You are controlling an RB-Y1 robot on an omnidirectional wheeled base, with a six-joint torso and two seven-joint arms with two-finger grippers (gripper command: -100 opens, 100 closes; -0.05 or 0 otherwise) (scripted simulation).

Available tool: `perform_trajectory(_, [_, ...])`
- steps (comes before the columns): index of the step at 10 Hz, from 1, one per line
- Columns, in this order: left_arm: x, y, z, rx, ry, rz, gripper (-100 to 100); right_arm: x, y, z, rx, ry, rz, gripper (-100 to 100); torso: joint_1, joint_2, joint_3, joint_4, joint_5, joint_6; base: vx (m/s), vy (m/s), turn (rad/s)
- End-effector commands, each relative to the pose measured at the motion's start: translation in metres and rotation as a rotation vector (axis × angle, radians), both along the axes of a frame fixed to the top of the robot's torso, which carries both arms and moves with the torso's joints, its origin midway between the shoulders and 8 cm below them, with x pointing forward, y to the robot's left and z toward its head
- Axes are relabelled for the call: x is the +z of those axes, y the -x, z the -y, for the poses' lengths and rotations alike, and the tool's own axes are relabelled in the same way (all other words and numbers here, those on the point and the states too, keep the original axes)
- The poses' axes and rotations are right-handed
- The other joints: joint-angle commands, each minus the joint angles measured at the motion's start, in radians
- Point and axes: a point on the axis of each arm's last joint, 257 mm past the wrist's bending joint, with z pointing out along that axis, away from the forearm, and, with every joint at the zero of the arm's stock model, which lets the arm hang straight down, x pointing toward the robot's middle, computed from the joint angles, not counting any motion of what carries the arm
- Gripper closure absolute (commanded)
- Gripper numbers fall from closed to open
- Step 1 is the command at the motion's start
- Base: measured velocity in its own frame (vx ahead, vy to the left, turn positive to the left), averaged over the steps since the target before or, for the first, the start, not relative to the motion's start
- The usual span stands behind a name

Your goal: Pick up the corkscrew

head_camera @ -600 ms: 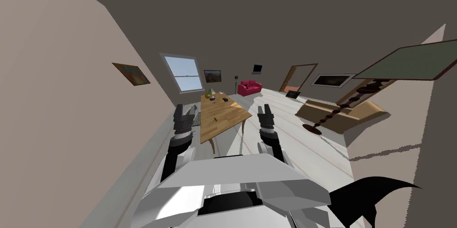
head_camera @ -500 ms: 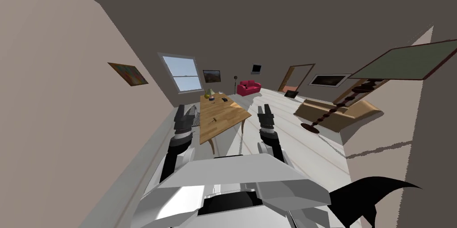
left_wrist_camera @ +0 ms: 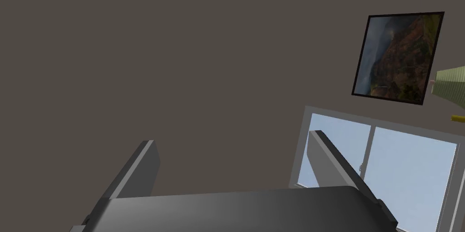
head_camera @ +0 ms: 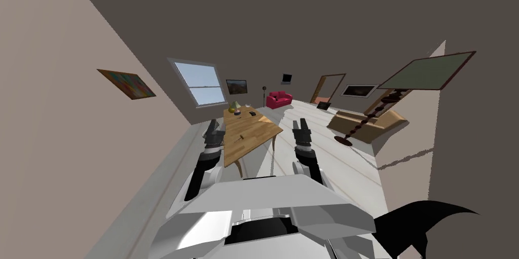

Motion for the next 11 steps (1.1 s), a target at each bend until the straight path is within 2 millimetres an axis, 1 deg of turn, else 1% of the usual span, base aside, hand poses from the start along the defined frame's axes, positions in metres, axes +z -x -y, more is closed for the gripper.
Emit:
perform_trajectory(1, [-0.009,-0.012,-0.002,-0.020,0.018,-0.046,-100,0.000,0.000,0.000,0.000,0.000,0.000,0,0.000,0.000,0.000,0.000,0.000,0.000,0.008,0.002,-0.101])
perform_trajectory(3, [-0.030,-0.031,-0.007,-0.055,0.051,-0.125,-100,0.000,0.000,0.000,0.000,0.000,0.000,0,0.000,0.000,0.000,0.000,0.000,0.000,0.009,0.004,-0.222])
perform_trajectory(4, [-0.032,-0.032,-0.007,-0.054,0.051,-0.134,-100,0.000,0.000,0.000,0.000,0.000,0.000,0,0.000,0.000,0.000,0.000,0.000,0.000,0.004,0.008,-0.039])
perform_trajectory(5, [-0.044,-0.043,-0.011,-0.070,0.069,-0.177,-100,0.000,0.000,0.000,0.000,0.000,0.000,0,0.000,0.000,0.000,0.000,0.000,0.000,0.002,0.000,-0.114])
perform_trajectory(6, [-0.046,-0.044,-0.011,-0.069,0.069,-0.183,-100,0.000,0.000,0.000,0.000,0.000,0.000,0,-0.001,0.000,0.000,0.000,0.000,0.000,0.001,0.001,-0.075])
perform_trajectory(8, [-0.072,-0.065,-0.019,-0.097,0.107,-0.277,-100,0.000,0.000,0.000,0.000,0.000,0.000,0,-0.001,0.001,0.000,0.000,0.000,0.000,0.000,-0.001,-0.173])
perform_trajectory(9, [-0.076,-0.066,-0.020,-0.094,0.107,-0.293,-100,0.000,0.000,0.000,0.000,0.000,0.000,0,-0.001,0.001,0.000,0.000,0.000,0.000,-0.001,0.003,-0.100])
perform_trajectory(10, [-0.091,-0.077,-0.026,-0.104,0.128,-0.345,-100,0.000,0.000,0.000,0.000,0.000,0.000,0,0.000,0.001,0.000,0.000,0.000,0.000,0.001,0.000,-0.162])
perform_trajectory(11, [-0.093,-0.078,-0.026,-0.102,0.129,-0.354,-100,0.000,0.000,0.000,0.000,0.000,0.000,0,0.000,0.001,0.000,0.000,0.000,0.000,0.000,0.004,-0.080])
